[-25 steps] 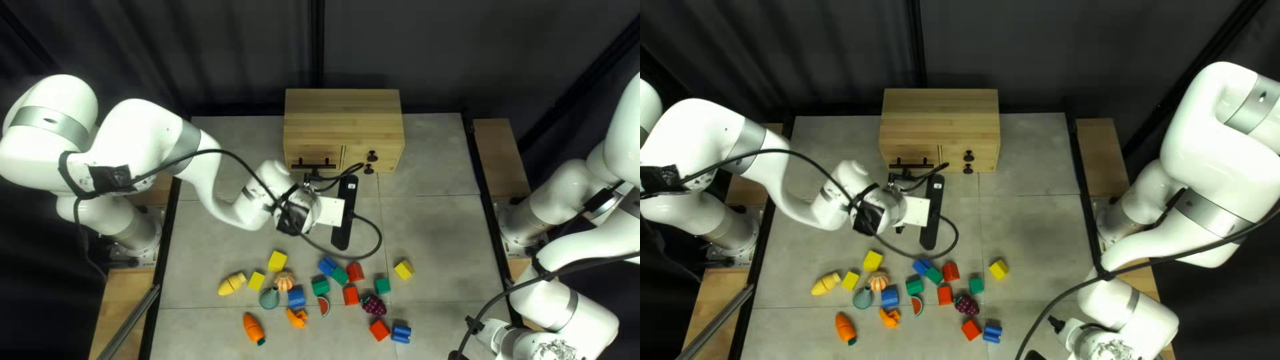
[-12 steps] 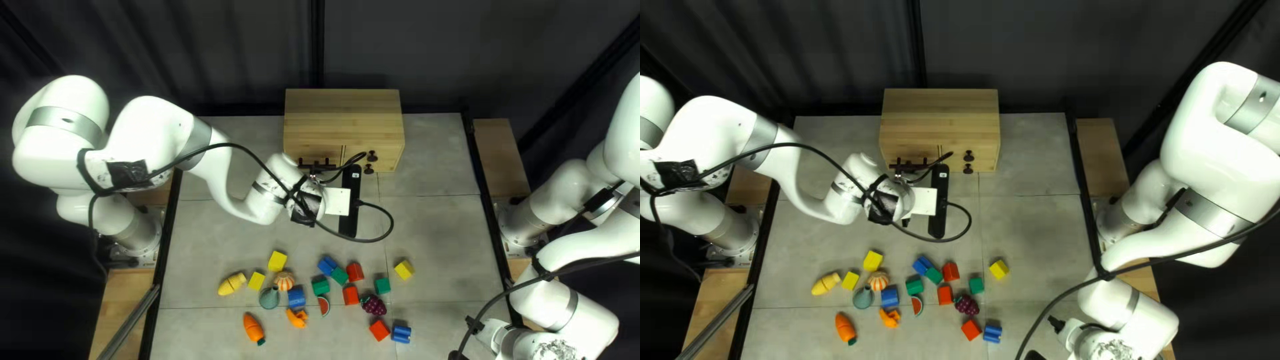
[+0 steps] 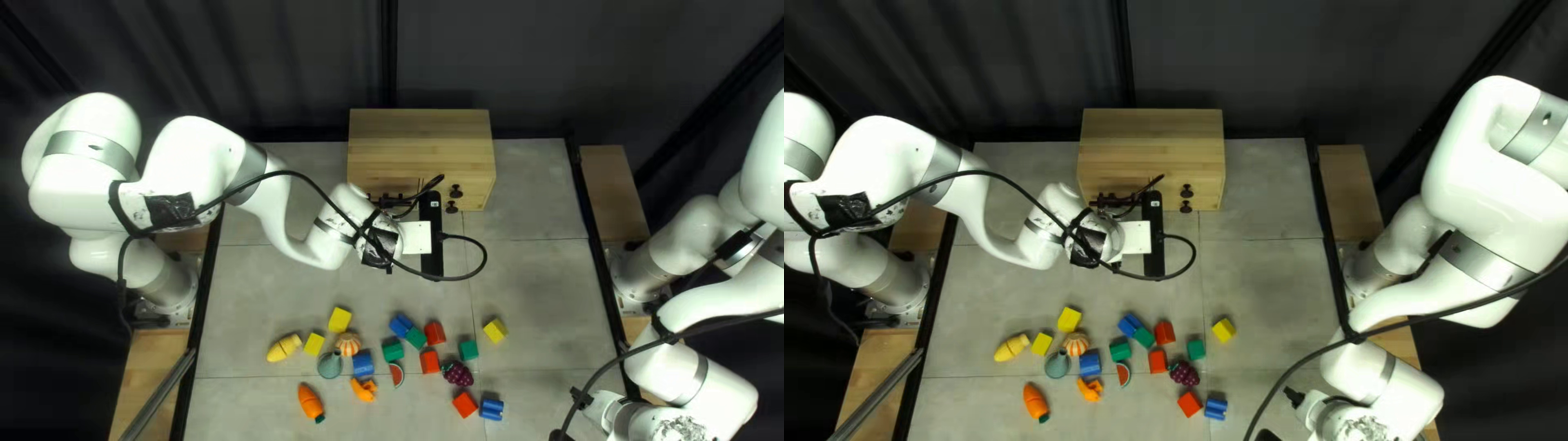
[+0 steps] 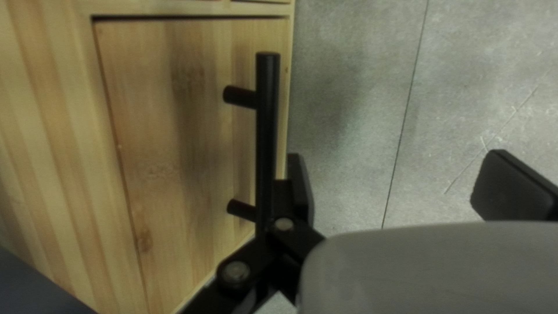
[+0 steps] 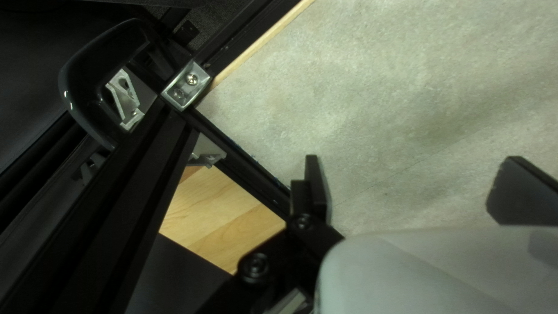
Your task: Open drawers and place objects into drawer and close
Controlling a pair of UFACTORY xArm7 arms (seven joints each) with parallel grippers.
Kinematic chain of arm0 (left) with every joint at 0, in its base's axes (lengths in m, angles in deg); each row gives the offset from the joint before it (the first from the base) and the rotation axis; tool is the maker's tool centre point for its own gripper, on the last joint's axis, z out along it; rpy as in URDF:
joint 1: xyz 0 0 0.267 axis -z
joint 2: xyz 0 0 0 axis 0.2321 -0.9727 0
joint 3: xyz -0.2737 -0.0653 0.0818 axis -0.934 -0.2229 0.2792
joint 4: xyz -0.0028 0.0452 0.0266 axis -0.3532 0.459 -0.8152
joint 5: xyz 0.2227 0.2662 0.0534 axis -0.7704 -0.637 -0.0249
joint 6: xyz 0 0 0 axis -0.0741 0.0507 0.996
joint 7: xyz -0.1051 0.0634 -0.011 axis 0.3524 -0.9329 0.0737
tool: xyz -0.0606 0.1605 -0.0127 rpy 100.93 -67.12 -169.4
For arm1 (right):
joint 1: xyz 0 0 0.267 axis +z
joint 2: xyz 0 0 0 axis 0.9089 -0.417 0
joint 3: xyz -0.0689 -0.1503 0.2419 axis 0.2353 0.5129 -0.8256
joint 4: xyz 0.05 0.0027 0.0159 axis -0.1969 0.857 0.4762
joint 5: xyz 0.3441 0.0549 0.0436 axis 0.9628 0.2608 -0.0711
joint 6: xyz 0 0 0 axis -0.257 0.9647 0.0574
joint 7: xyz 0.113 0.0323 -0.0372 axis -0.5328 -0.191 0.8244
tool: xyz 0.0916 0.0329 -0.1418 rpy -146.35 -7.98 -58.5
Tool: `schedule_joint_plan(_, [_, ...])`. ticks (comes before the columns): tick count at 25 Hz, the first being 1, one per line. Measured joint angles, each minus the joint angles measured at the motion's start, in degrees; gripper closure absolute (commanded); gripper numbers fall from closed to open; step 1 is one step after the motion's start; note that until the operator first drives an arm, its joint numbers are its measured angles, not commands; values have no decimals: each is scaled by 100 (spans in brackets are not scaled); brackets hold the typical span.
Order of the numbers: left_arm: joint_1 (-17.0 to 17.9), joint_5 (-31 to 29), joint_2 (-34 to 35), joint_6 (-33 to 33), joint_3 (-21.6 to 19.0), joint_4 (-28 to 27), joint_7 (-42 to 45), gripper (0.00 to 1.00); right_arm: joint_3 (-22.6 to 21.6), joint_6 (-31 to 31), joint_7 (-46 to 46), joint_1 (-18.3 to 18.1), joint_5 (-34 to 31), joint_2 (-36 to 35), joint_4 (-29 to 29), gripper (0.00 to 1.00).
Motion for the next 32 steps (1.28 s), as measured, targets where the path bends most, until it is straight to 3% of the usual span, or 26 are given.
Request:
schedule_joint_plan(11, [106,-259,-191,-164,87,-139,309,0,0,0,0,0,0,0,0,0])
schedule_joint_plan(32, [-109,-210,-274,96,204,-157,278,0,0,0,0,0,0,0,0,0])
